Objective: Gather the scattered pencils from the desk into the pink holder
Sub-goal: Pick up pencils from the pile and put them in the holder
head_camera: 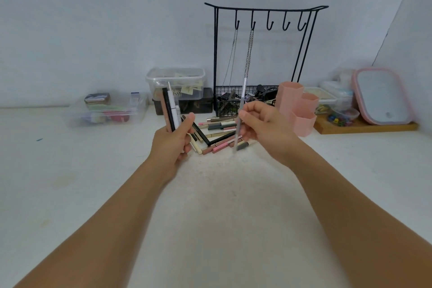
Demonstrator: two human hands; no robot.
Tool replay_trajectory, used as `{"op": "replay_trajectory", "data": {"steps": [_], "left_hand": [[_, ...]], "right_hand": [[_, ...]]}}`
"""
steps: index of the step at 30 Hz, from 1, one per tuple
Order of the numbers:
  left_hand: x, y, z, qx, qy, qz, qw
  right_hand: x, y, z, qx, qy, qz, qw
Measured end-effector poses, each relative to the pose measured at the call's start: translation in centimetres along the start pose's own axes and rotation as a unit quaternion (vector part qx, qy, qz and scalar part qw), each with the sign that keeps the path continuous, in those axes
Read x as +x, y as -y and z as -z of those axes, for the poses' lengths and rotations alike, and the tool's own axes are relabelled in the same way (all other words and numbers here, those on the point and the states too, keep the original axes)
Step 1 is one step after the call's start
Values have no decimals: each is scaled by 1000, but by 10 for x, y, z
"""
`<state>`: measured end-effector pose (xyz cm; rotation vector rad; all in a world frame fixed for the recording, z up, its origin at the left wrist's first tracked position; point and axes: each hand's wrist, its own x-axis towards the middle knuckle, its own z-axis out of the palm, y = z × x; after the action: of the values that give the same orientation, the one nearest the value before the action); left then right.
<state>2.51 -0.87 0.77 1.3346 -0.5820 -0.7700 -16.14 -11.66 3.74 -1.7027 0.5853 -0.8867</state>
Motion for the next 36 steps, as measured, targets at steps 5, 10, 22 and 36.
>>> {"op": "replay_trajectory", "data": {"steps": [5,10,22,36], "left_hand": [[-11,1,-8,-12,141,-10,990],[-20,3,-15,48,198,-33,978],[-10,1,-12,13,111,-12,994],[6,2,2,-8,-8,21,1000]], "right_hand": [[-6,3,-30,179,0,-28,983],[-8,5,-40,179,4,-13,984],[2,-14,-2,-252,-62,75,963],[9,-39,36,-460,54,30,886]]}}
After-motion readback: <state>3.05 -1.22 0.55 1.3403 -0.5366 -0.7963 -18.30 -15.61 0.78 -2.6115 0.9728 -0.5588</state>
